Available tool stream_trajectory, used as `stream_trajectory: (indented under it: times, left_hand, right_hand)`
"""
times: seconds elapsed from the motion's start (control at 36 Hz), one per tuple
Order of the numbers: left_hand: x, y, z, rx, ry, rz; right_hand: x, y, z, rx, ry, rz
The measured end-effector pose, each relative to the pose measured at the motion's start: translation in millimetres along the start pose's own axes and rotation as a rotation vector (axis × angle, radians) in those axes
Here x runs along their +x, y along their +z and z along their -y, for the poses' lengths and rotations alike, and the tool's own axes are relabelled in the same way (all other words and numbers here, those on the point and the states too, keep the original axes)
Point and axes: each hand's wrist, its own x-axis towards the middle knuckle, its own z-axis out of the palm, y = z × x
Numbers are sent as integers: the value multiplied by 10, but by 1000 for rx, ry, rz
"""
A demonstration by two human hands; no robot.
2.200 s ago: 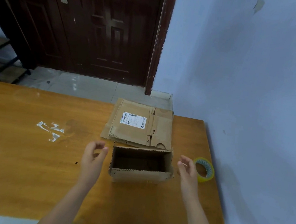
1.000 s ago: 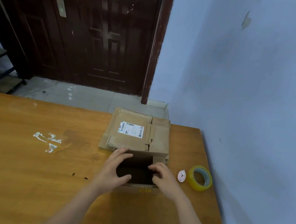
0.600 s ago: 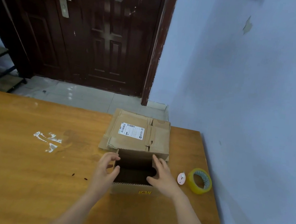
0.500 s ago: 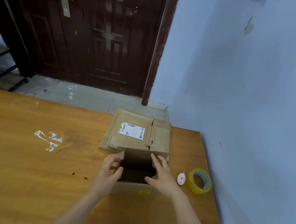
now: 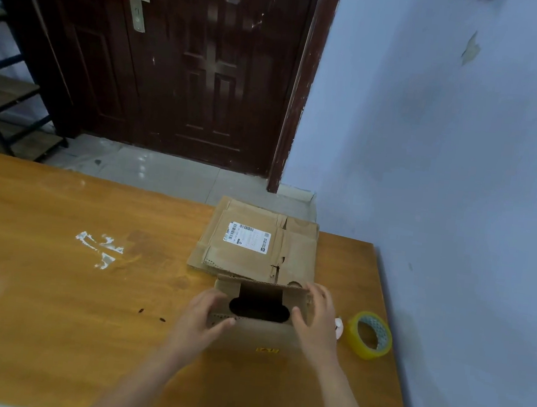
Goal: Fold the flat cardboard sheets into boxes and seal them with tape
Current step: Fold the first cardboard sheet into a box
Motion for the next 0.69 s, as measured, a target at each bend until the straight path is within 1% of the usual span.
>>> stream_trajectory:
  times: [0.11,0.17,0.22,0.28,0.39,0.44,0.58,0.69]
  left_hand:
    - [9,28,-15,35,-8,-151]
    - [26,44,-40,43,-43,-192]
    - [58,62,-54,72,-32,-219]
    - [101,71,-70,109,-9,-195]
    - [186,99,-82,277,-36,-40]
    - [209,137,-74,320,-58,5]
    - [205,250,-40,313,-127,29]
    - [184,306,1,275,-139,-2]
  right_hand:
    - [-22,0,-31,-68,-24,64]
    - [-28,12,-54,-94,-25,47]
    - [-45,33,-102,-123,-22,32]
    - [-71,59,-147,-130,-18,50]
    - [-118,89,-213,-142,-3,107]
    - [-123,89,-236,-138,1,118]
    - [-113,121,-245,-150,11,135]
    - [-113,144,-275,-134,31,130]
